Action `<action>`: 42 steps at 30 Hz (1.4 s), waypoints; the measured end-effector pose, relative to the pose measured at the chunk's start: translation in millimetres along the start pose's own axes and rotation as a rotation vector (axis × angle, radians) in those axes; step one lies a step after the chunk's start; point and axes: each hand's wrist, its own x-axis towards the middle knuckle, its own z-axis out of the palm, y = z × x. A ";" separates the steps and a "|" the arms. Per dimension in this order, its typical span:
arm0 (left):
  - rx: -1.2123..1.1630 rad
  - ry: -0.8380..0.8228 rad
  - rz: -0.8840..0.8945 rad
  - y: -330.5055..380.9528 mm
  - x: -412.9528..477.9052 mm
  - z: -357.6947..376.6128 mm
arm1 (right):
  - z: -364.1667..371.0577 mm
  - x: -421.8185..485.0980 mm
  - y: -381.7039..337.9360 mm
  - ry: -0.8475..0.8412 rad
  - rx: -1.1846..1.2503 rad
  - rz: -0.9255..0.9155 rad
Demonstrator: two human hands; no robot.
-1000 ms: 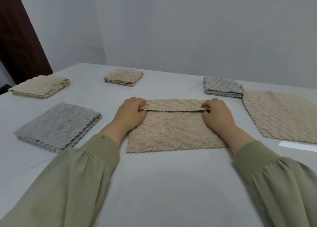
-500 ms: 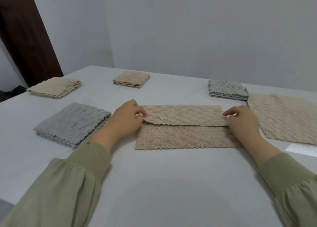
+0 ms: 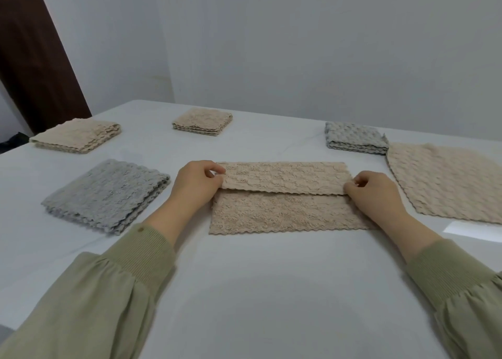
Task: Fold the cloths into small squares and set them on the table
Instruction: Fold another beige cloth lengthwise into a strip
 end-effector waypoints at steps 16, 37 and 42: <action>0.001 -0.347 -0.077 15.7 -30.4 -15.6 | -7.5 -45.0 -11.5 0.053 -0.226 -0.246; -0.175 0.065 -0.101 -5.2 5.7 1.8 | -1.8 6.2 -1.1 0.025 -0.236 0.026; -0.177 0.023 -0.096 -3.1 3.2 2.0 | -0.3 6.0 -2.4 0.016 -0.140 0.000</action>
